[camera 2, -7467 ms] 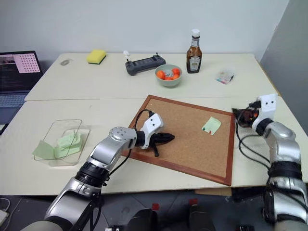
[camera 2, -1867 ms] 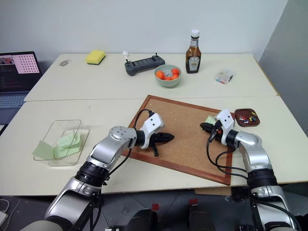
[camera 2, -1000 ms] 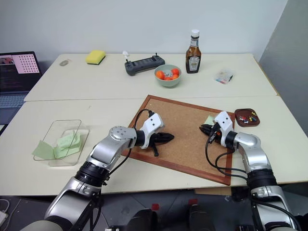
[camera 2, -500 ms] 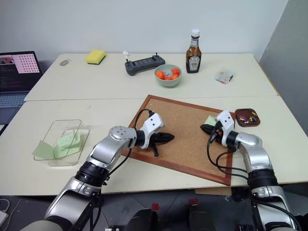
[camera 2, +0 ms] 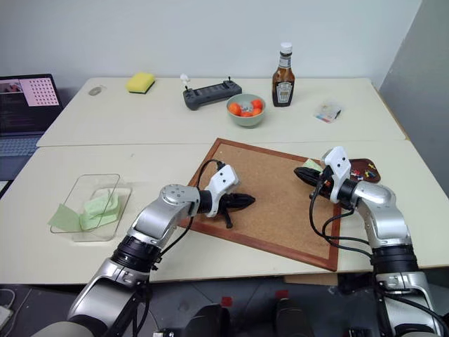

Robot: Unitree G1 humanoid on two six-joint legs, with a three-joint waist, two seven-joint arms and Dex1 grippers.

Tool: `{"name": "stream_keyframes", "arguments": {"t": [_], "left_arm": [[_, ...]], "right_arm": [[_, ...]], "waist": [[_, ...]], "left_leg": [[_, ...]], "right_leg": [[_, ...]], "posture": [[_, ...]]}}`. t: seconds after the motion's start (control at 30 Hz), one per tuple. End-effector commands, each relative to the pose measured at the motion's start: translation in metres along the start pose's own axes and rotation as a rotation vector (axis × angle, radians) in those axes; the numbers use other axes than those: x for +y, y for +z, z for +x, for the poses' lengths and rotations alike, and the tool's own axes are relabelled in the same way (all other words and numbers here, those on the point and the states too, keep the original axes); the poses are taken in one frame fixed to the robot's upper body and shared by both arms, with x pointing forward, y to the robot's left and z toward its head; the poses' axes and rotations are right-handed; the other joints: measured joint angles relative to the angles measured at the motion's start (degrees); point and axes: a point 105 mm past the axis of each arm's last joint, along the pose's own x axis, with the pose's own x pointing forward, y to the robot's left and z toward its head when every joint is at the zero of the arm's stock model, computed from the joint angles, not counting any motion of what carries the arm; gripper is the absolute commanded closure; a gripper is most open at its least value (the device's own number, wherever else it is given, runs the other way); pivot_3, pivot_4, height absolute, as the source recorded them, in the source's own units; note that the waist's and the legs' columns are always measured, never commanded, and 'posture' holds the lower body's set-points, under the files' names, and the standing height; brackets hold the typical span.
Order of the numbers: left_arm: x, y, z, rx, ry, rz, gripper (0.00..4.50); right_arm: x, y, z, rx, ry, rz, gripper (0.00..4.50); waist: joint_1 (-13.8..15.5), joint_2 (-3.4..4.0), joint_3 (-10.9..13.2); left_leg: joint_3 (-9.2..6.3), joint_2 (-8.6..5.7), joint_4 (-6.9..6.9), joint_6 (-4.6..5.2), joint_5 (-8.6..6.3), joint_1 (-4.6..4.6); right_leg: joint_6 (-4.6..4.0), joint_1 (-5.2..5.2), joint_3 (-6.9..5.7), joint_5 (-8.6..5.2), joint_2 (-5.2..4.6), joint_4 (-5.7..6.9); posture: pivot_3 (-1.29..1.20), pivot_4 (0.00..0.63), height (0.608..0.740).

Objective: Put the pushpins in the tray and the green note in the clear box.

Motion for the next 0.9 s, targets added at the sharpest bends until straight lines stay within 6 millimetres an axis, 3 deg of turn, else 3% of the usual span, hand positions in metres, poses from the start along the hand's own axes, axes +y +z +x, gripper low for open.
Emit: {"name": "stream_keyframes", "arguments": {"t": [0.03, 0.17, 0.3, 0.43, 0.63, 0.9], "left_arm": [[0.01, 0.042, -0.022, -0.198, -0.012, -0.169, 3.89], [0.017, 0.063, -0.042, -0.308, -0.038, -0.294, 3.11], [0.014, 0.077, -0.057, -0.4, -0.136, -0.465, 2.28], [0.002, 0.078, -0.061, -0.385, -0.229, -0.527, 1.48], [-0.001, 0.071, -0.057, -0.336, -0.25, -0.574, 0.36], [-0.014, 0.064, -0.042, -0.28, -0.307, -0.624, 0.23]], "right_arm": [[0.008, 0.021, -0.003, -0.038, 0.065, -0.155, 4.5], [0.013, 0.031, -0.001, -0.054, 0.107, -0.251, 4.5], [0.032, 0.031, 0.0, -0.037, 0.233, -0.443, 4.5], [0.045, 0.026, -0.001, -0.033, 0.349, -0.573, 4.5], [0.055, 0.024, -0.001, -0.051, 0.479, -0.707, 4.5], [0.068, 0.038, 0.008, -0.129, 0.555, -0.811, 4.5]], "waist": [[-0.04, -0.01, 0.0], [-0.2, -0.03, 0.02], [-0.19, -0.03, 0.02], [-0.11, -0.05, 0.03], [-0.07, -0.06, 0.03], [-0.04, -0.06, 0.03]], "left_leg": [[0.0, 0.02, 0.0, 0.0, 0.0, 0.01], [-0.03, 0.06, 0.0, -0.01, 0.0, -0.01], [-0.01, 0.03, 0.01, -0.02, 0.01, 0.0], [-0.02, 0.03, 0.01, -0.08, 0.04, -0.01], [-0.02, 0.04, 0.02, -0.33, 0.18, 0.02], [-0.03, 0.04, 0.01, -0.37, 0.2, 0.04]], "right_leg": [[0.0, 0.0, -0.01, 0.0, 0.0, -0.01], [0.0, -0.04, -0.05, 0.0, 0.04, 0.03], [0.0, -0.02, -0.04, 0.0, 0.0, 0.01], [0.0, -0.03, -0.06, 0.0, 0.0, -0.02], [0.0, 0.0, -0.06, 0.0, -0.01, 0.0], [0.0, 0.0, -0.05, 0.0, -0.01, 0.0]], "posture": [[0.0, 0.15, 0.74], [0.0, 0.15, 0.74], [0.0, 0.15, 0.74], [0.0, 0.15, 0.74], [0.0, 0.15, 0.74], [0.0, 0.15, 0.74]]}}
